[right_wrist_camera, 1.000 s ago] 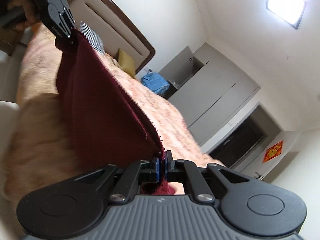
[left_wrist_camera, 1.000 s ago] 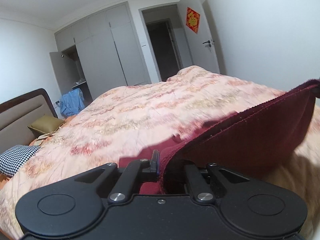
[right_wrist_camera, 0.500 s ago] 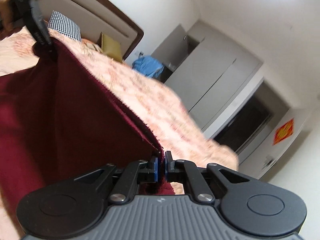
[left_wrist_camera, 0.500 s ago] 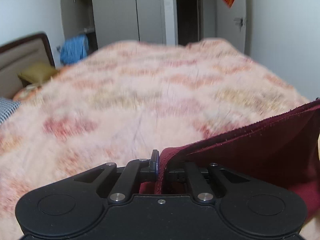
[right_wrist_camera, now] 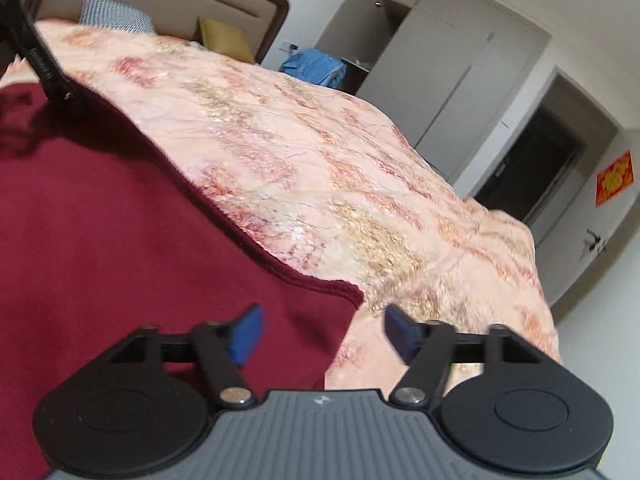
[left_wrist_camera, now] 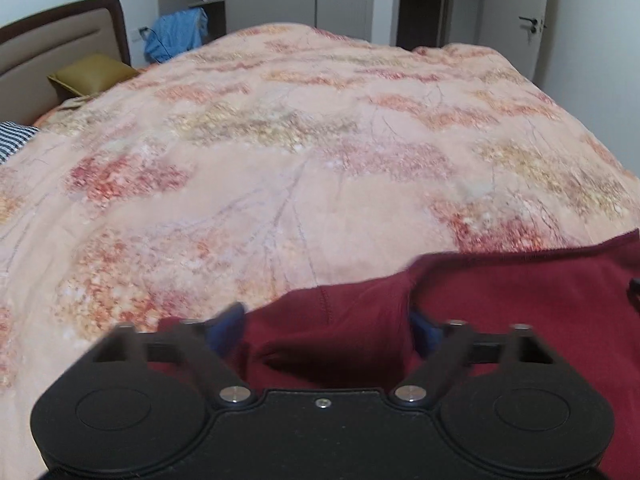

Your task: Fold small clothes

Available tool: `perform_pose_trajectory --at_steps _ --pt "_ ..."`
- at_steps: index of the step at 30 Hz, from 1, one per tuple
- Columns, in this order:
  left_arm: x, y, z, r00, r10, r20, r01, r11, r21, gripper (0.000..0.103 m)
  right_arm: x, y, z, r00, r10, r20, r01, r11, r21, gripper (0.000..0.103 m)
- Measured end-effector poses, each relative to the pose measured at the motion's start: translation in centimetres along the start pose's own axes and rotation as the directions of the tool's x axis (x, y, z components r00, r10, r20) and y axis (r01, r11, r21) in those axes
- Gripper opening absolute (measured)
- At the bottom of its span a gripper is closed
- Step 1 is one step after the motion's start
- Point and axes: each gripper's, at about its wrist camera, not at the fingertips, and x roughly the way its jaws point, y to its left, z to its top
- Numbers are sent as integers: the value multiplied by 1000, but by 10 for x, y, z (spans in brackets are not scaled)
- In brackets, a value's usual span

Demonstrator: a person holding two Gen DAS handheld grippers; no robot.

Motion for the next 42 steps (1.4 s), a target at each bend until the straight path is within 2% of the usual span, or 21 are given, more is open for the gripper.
perform_pose_trajectory --at_steps 2,4,6,9,13,15,17,19,21,24,25,27,29,33,36,42 --pt "-6 1 1 1000 14 19 -14 1000 -6 100 -7 -9 -7 1000 6 8 -6 999 44 96" --pt "-11 5 -1 999 29 32 -28 999 -22 102 -8 -14 -4 1000 16 21 -18 996 91 101" --pt "-12 11 -5 999 32 25 -31 999 -38 102 -5 -19 -5 1000 18 12 -20 993 112 102" --pt "-9 22 -16 996 86 -1 -86 994 -65 102 11 -16 -5 998 -51 -44 56 992 114 102" --pt "2 49 -28 986 168 0 -167 980 -110 102 29 -16 -15 988 -126 -86 139 978 156 102" --pt "8 68 -32 988 151 -20 -152 971 -187 103 27 -20 -18 987 -140 -79 154 967 203 102" --pt "12 83 -37 994 99 -39 -106 954 -279 102 18 -24 -19 982 -174 -72 187 954 235 103" --pt "8 86 -41 996 84 -29 -89 944 -317 102 1 -26 -20 972 -229 -53 235 940 247 103" --pt "1 83 -44 996 93 -1 -89 946 -311 102 -21 -25 -26 964 -264 -38 265 927 267 103" --pt "-10 78 -50 994 99 43 -82 949 -303 102 -51 -21 -41 964 -262 -31 259 919 298 103" --pt "-8 79 -52 994 105 32 -91 950 -300 102 -56 -18 -47 964 -262 -48 264 919 294 103" --pt "1 81 -55 994 112 -8 -109 947 -303 102 -55 -13 -60 949 -292 -120 315 909 273 103" --pt "4 82 -59 994 113 8 -106 947 -303 103 -50 -15 -72 938 -296 -180 339 894 292 103" --pt "-8 80 -59 993 117 22 -105 942 -318 102 -49 -31 -87 933 -278 -230 352 840 412 103" --pt "-28 77 -58 994 105 42 -87 946 -312 102 -62 -33 -87 933 -280 -225 355 811 464 103" --pt "-76 63 -64 993 102 65 -80 959 -273 102 -91 -16 -67 954 -254 -158 297 861 413 103"
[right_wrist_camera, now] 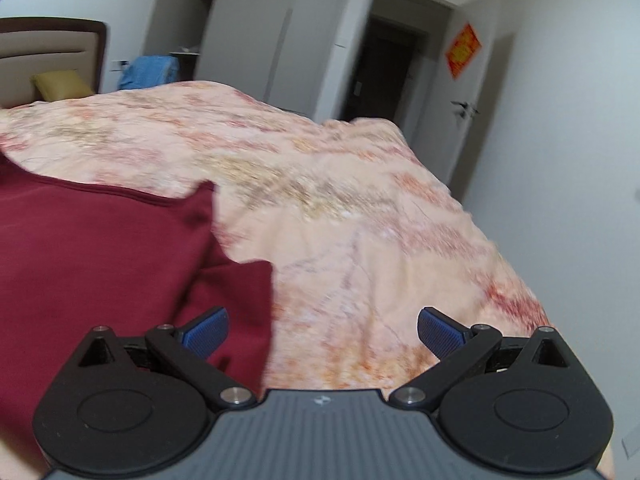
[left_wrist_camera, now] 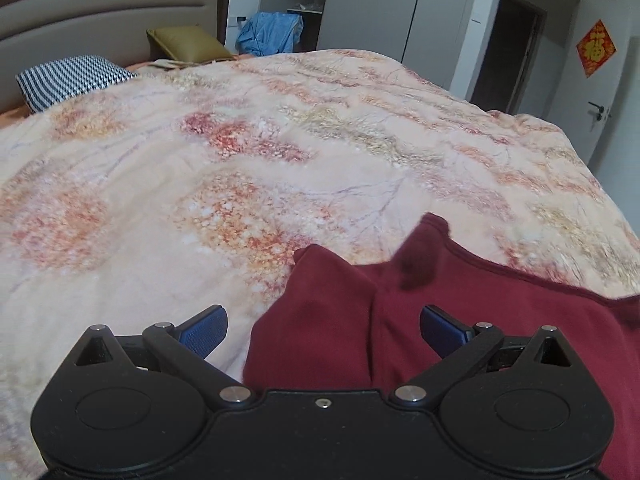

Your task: Fold small clothes

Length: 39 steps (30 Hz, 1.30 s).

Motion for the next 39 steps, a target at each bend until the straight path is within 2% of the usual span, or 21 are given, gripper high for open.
perform_pose_trajectory --at_steps 8,13,19,27,34,37,39 --pt "-55 -24 -22 999 -18 26 15 996 93 102 -47 51 26 983 162 85 -156 985 -69 103" --pt "-76 -29 -33 998 -57 37 54 994 92 102 -61 89 38 965 234 116 -224 971 -88 103" --pt "-85 -25 -41 997 -72 29 70 994 78 102 -77 124 42 944 293 152 -284 955 -82 103" --pt "-67 -10 -55 999 -44 -18 44 999 26 102 -69 172 31 941 300 154 -287 952 -102 103" --pt "-45 7 -67 996 -31 -83 24 997 -75 102 -44 198 21 954 257 154 -248 966 -75 103" --pt "-38 10 -70 994 -36 -107 23 993 -119 102 -31 205 14 957 256 135 -251 967 -54 103" --pt "-34 9 -72 992 -38 -117 23 992 -124 102 -18 212 6 965 244 93 -240 969 -53 103"
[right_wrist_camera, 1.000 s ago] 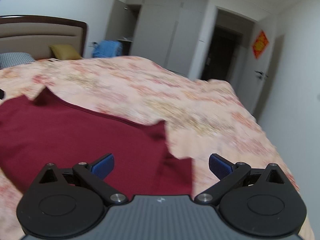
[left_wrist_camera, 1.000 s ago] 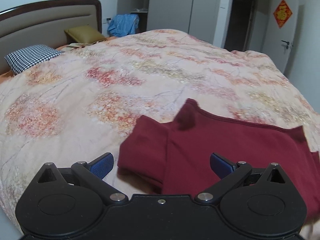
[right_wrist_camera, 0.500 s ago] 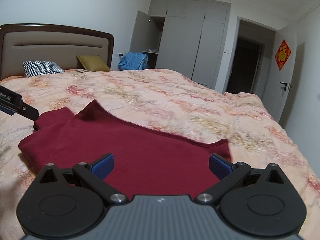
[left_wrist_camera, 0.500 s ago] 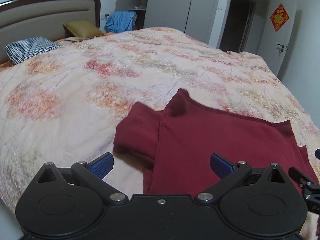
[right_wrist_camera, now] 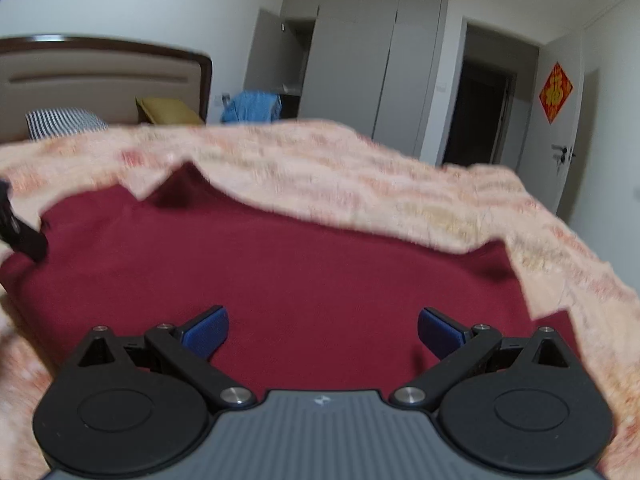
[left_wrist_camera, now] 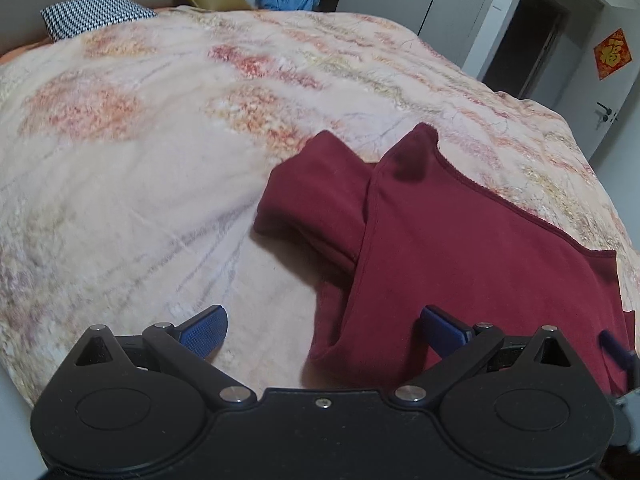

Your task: Fold small clothes

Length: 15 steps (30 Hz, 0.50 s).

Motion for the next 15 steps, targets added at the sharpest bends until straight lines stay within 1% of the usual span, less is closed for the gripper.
perform_pose_trajectory --at_steps 1,3,8,15 --pt "1 -1 -1 1000 2 -3 -2 1000 5 102 5 1 -5 1000 1 -15 -1 1000 4 103" --pt "4 -3 -1 1000 7 -3 -7 1000 15 102 9 1 -12 1000 10 -13 -10 1000 11 103" --pt "9 -5 -3 1000 14 -10 -14 1000 13 102 10 -7 -18 999 43 -9 -42 998 51 103" --pt "13 -9 -10 999 31 -6 -31 999 27 102 9 -2 -20 1000 25 15 -25 999 38 103"
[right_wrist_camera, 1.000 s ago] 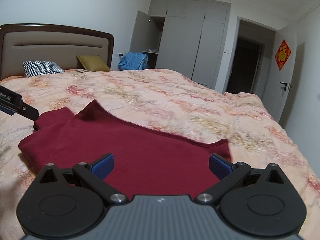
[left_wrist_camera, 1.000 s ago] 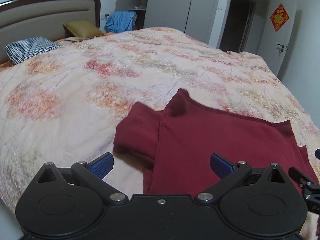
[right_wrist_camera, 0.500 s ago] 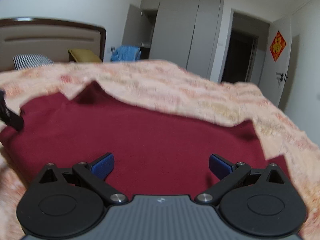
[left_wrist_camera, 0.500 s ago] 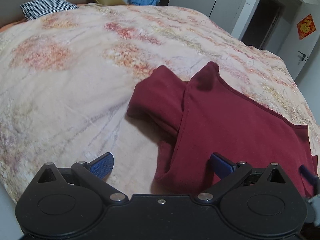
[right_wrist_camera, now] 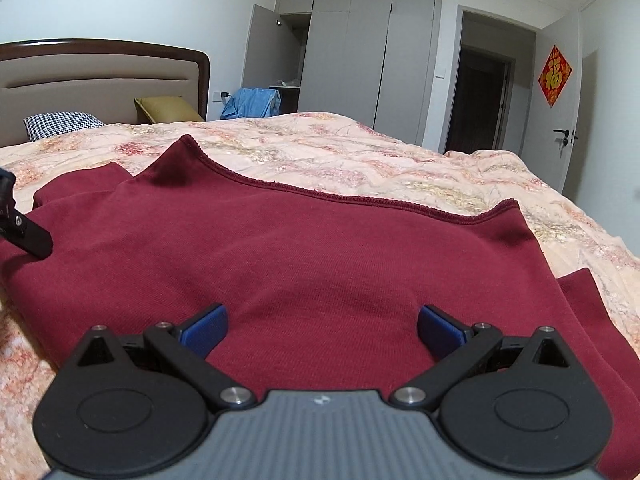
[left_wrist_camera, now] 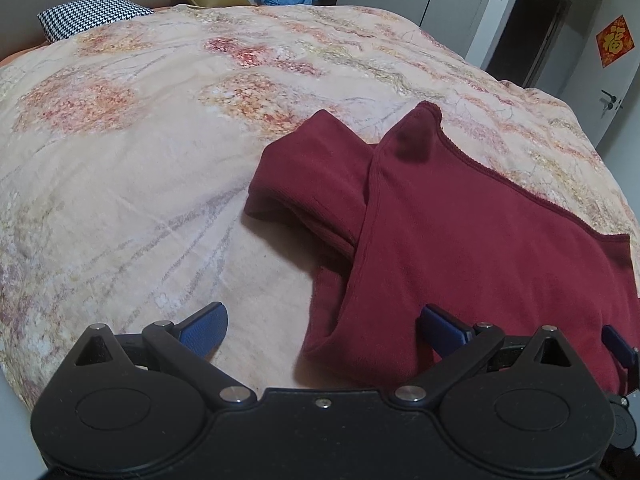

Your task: Fold small clothes

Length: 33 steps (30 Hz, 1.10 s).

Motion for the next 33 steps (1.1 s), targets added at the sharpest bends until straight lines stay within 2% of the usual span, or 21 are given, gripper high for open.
perform_pose_trajectory --at_steps 28,30,32,33 --pt "-3 -8 -9 1000 25 -17 -25 1000 16 102 1 -4 1 1000 15 5 -15 1000 13 103" --pt "-7 -6 -12 999 -5 -32 5 1000 1 102 1 -4 0 1000 20 7 -20 1000 17 103" --pt "-14 1 -19 994 -104 -24 103 993 -55 102 1 -5 0 1000 26 8 -26 999 24 103" --pt "-18 6 -24 986 -167 -1 166 982 -95 102 0 -6 0 1000 28 8 -29 999 27 103"
